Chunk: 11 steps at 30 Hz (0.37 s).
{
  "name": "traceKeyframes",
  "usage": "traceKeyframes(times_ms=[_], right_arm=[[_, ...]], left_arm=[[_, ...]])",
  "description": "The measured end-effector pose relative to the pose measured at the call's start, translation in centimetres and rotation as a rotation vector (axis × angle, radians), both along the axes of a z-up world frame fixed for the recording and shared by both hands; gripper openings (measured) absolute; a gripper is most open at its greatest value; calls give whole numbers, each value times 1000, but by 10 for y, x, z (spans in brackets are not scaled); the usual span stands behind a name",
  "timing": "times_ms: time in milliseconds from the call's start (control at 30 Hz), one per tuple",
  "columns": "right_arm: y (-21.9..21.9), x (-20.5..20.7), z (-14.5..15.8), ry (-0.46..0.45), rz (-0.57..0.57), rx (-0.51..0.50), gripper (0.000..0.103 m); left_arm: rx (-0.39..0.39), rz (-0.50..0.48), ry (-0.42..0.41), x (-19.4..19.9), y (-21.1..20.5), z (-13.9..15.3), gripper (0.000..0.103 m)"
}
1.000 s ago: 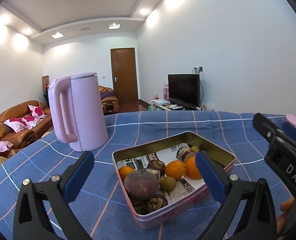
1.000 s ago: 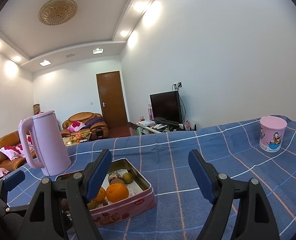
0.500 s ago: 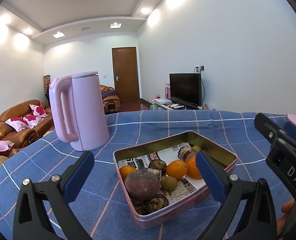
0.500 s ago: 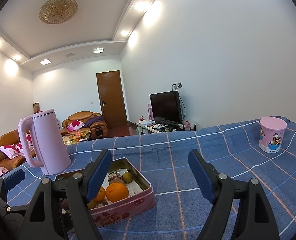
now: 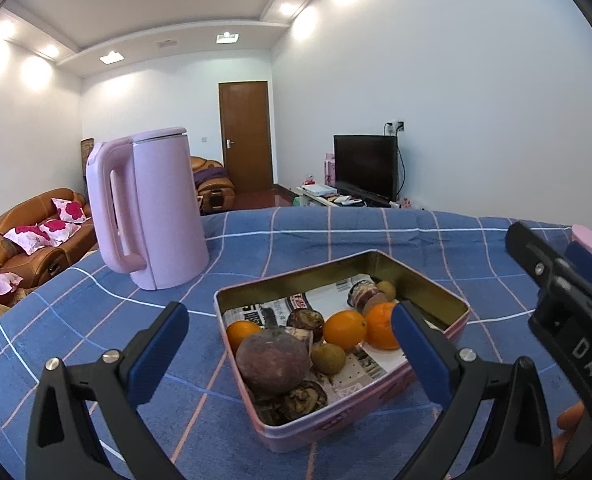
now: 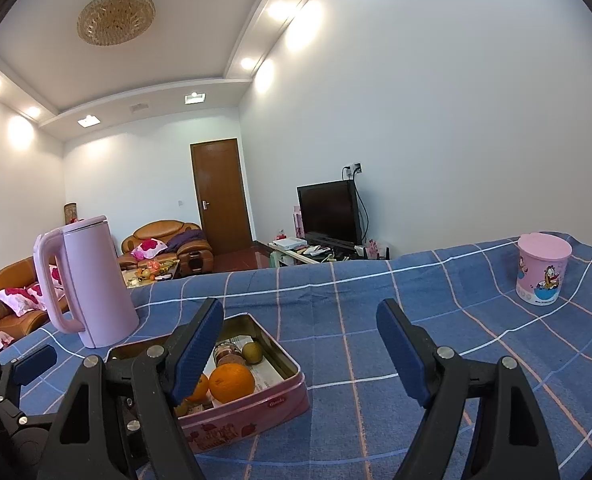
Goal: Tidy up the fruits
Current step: 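Withdraw both open tools from the tin box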
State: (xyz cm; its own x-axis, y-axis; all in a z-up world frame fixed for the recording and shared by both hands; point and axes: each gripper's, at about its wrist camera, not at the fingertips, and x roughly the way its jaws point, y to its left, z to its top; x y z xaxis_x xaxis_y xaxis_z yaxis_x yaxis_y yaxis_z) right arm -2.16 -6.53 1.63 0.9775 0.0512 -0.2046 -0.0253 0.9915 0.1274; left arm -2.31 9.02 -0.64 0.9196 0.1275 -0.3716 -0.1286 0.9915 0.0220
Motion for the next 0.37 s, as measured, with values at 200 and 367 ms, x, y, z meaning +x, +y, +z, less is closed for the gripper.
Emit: traceKeyframes(times_ms=[200, 367], right_arm=[[1, 1, 0, 4, 0, -2, 80], [1, 2, 0, 7, 0, -4, 80]], left_arm=[[7, -10, -28, -3, -2, 1, 103], [23, -25, -32, -4, -6, 1, 103]])
